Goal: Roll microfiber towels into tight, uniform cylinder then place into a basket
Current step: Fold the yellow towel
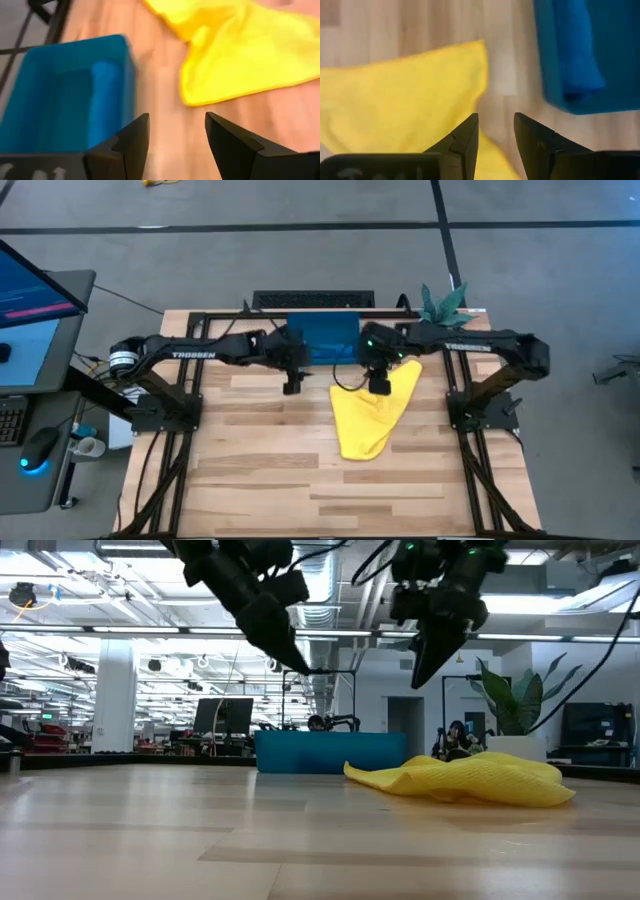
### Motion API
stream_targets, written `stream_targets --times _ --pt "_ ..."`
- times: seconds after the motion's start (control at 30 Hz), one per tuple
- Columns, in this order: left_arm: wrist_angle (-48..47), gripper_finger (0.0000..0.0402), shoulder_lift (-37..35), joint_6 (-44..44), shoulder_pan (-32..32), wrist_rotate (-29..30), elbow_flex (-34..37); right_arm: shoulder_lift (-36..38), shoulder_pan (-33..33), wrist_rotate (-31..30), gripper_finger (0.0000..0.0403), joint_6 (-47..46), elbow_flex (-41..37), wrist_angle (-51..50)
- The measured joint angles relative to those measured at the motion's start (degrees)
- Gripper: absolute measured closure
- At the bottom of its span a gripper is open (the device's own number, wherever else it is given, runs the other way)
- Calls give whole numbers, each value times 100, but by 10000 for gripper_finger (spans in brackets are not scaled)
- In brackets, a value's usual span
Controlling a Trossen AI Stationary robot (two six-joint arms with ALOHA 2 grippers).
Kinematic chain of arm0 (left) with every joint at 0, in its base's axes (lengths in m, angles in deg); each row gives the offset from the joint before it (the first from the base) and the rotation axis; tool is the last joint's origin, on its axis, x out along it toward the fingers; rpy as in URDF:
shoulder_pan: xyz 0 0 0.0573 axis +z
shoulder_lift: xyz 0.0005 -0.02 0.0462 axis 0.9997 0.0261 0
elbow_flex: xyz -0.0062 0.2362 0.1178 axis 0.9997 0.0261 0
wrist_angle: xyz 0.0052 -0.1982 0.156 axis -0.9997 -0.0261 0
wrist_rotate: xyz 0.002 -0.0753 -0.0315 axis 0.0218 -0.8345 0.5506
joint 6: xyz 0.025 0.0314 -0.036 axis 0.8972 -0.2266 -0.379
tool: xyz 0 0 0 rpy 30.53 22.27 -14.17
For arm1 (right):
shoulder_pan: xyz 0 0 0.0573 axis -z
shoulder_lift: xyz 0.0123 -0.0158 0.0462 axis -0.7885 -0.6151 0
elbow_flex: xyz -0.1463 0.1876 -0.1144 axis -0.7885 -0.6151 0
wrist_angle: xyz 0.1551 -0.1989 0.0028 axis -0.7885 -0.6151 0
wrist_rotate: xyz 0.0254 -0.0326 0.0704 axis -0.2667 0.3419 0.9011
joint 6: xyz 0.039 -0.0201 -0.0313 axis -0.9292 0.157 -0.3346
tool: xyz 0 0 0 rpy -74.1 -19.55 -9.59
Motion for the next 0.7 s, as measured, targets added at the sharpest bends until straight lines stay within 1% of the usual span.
stream_targets --times 0.13,0.27,0.33,0.4,0.53,0.6,0.7 --pt "406 217 0 -135 -342 27 171 387 -437 -72 262 -676 -512 310" --pt "1037 217 2 -537 -575 49 449 655 -921 -525 262 -1365 -848 572" --pt "1708 217 2 -997 -660 50 705 709 -1185 -952 262 -1732 -906 599" --pt "2350 217 2 -1541 -737 55 978 727 -1468 -1506 263 -2077 -912 633" --pt "3427 217 2 -2149 -901 96 1482 738 -1984 -2504 266 -2205 -912 796" --pt "3739 217 2 -2308 -994 329 1678 738 -2179 -2856 266 -2253 -912 818" --pt "3883 217 2 -2446 -1084 885 1821 738 -2395 -3413 266 -2487 -912 813"
